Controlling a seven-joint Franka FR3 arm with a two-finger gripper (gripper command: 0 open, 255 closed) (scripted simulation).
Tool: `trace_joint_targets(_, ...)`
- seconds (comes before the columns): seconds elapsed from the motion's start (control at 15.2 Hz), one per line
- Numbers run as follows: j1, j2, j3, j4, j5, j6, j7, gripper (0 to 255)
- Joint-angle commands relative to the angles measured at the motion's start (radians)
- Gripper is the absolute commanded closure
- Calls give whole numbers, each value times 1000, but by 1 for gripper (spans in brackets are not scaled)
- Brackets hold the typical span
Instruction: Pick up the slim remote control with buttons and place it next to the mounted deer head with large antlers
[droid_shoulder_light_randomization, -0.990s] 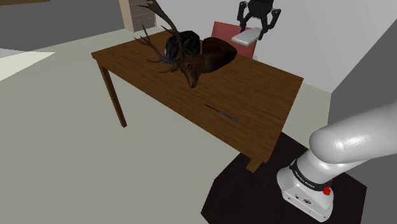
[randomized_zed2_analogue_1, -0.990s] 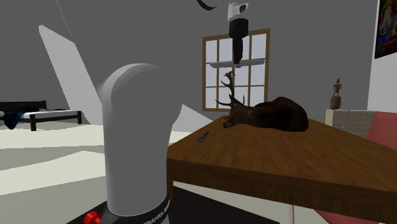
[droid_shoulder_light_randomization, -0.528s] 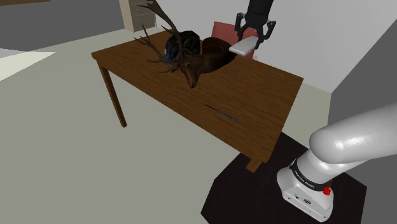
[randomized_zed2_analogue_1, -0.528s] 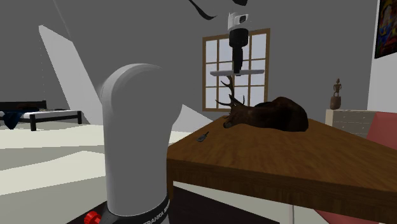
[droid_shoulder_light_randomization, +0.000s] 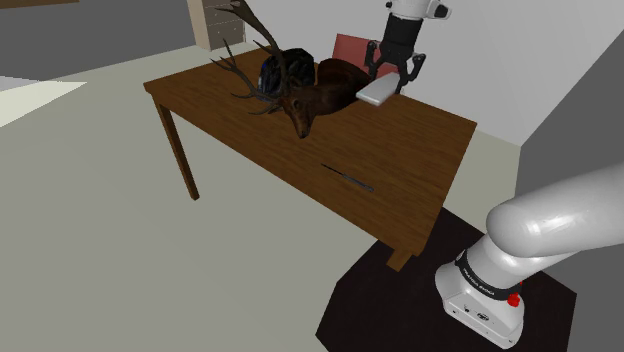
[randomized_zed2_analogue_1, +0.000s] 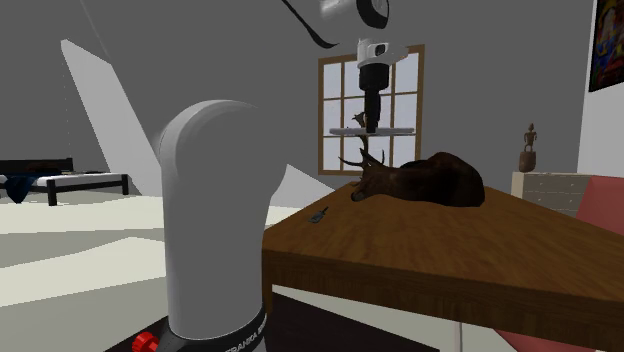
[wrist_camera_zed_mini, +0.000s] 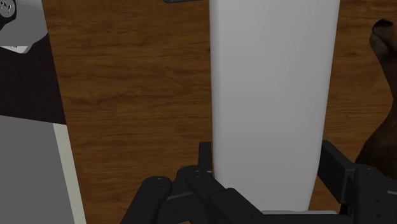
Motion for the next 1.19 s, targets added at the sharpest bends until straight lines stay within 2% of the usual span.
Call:
trace_joint_targets(0.0,0,4,2,-22,0,27,0,255)
trace_joint_targets(1.12,4,42,20,-218,3,260,2,255)
